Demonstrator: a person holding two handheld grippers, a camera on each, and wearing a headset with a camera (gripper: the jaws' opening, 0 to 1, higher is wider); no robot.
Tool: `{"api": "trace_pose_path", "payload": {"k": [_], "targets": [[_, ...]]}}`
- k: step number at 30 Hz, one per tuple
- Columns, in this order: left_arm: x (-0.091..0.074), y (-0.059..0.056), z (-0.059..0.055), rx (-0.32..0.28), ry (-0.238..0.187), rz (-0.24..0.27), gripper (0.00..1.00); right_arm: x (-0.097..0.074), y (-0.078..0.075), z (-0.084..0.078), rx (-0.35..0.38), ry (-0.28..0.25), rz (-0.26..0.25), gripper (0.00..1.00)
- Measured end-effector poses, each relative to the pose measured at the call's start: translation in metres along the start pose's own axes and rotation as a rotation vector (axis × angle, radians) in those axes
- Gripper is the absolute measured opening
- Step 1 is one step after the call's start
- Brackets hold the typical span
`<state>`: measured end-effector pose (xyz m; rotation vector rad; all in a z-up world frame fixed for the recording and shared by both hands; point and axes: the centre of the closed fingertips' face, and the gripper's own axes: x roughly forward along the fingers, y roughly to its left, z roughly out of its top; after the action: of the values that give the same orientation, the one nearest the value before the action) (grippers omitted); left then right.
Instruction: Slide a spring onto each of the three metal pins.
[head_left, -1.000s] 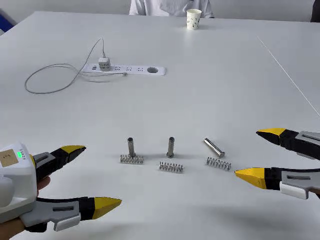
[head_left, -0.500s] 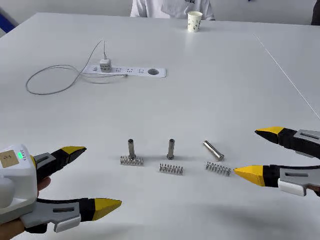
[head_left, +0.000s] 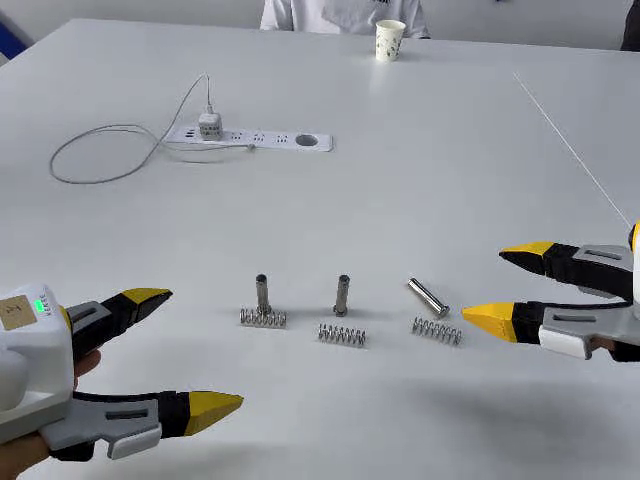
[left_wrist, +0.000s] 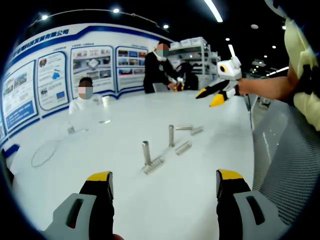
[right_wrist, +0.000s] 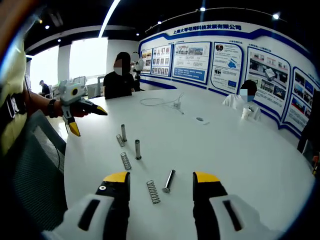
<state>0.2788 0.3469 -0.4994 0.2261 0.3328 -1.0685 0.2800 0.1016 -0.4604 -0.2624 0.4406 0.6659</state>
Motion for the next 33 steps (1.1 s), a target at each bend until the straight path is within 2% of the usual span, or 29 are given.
{"api": "trace_pose_path", "payload": {"k": [15, 33], "targets": [[0.003, 0.001, 0.0, -0.009, -0.005, -0.001, 0.86, 0.029, -0.014, 0.002, 0.035, 0.09, -0.037, 0.34], [0.004, 0.002, -0.002, -0.016, -0.001, 0.004, 0.85, 0.072, -0.025, -0.019, 0.096, 0.219, -0.072, 0.26]]}}
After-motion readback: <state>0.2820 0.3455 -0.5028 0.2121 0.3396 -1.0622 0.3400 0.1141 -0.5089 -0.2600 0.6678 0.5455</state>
